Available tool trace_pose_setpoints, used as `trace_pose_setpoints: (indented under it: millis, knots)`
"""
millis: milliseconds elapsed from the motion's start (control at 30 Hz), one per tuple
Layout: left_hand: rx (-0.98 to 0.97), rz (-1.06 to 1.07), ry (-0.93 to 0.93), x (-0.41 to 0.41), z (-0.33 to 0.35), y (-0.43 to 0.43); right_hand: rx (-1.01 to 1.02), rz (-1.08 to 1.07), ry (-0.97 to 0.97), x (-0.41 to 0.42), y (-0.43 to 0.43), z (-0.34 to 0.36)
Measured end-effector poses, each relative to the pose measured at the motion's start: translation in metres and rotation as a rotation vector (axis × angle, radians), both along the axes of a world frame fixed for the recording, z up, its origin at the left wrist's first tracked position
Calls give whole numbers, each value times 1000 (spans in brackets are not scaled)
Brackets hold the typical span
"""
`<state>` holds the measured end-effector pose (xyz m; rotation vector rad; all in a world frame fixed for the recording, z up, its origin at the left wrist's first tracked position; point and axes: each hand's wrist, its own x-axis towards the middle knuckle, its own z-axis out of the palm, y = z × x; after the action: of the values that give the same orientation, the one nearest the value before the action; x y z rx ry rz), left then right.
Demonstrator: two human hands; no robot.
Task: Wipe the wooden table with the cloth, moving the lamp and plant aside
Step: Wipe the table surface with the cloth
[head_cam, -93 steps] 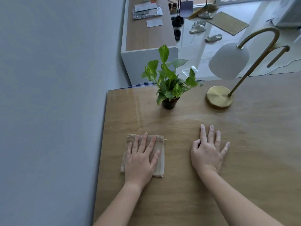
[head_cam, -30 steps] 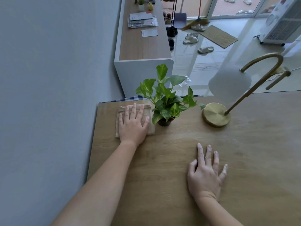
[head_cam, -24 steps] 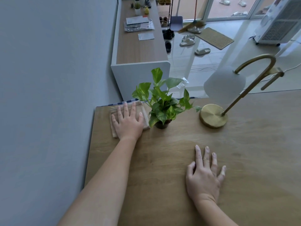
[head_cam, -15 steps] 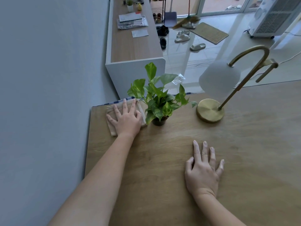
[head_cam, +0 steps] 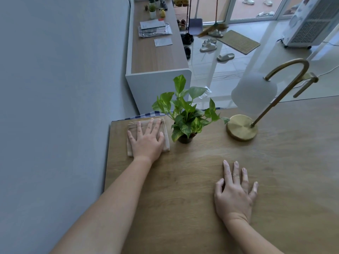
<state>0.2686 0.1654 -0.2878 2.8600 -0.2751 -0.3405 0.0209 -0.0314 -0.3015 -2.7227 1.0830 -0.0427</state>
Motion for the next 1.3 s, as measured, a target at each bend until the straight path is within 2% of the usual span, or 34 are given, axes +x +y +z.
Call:
trace_pose_setpoints:
  millis: [133, 433, 633, 800, 900, 1100, 1300]
  knots:
    - [-2, 38, 33, 24, 2, 1, 5, 3, -15, 1, 0, 0]
    - [3, 85, -5, -23, -5, 26, 1, -1, -35, -2, 2, -1]
    - [10, 152, 49, 17, 2, 10, -2, 2, -25, -1, 3, 0]
    - [2, -27, 9, 1, 1, -18, -5, 3, -16, -3, 2, -1]
    - [10, -50, -17, -4, 1, -2, -13, 3, -17, -3, 2, -1]
    - [52, 149, -22, 35, -5, 80, -13, 11, -17, -1, 2, -2]
    - [6, 193, -49, 12, -6, 73, -16, 5, -2, -2, 2, 1]
